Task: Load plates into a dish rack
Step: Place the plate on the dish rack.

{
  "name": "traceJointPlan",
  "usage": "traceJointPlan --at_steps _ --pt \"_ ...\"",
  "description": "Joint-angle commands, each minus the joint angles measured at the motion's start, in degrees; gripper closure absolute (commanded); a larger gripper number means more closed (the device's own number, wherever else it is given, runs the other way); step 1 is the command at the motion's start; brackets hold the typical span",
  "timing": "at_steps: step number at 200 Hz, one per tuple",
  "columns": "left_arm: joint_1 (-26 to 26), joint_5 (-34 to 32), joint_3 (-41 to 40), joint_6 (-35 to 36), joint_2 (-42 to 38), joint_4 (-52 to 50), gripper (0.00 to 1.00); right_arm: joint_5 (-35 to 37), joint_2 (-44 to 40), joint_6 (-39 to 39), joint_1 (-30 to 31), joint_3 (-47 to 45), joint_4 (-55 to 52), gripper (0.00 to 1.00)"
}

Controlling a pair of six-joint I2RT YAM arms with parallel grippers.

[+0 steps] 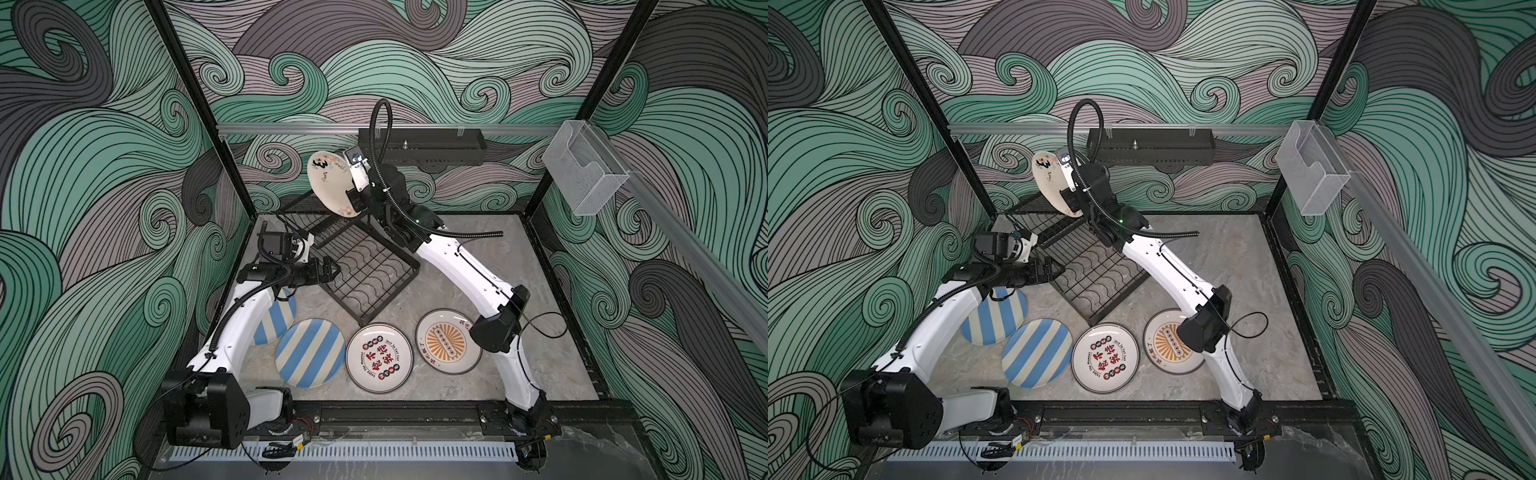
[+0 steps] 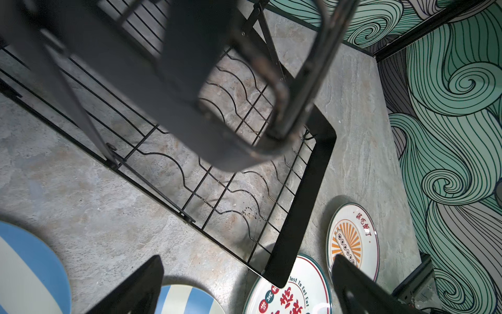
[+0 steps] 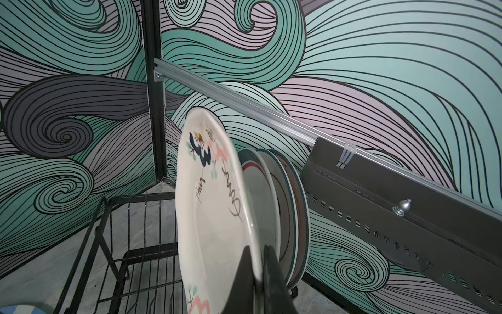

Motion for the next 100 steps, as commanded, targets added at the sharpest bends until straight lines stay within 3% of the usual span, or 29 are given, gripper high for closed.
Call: traceJointPlan --at_steps 1,100 --pt "0.32 1.22 0.62 0.36 0.2 -0.54 0.02 4.76 0.09 -3.77 0.11 4.29 9.13 1.0" --pt "0.55 0.96 0.75 0.06 0.12 -0.63 0.01 7.52 3.12 -10.13 0.2 6.61 15.17 1.0"
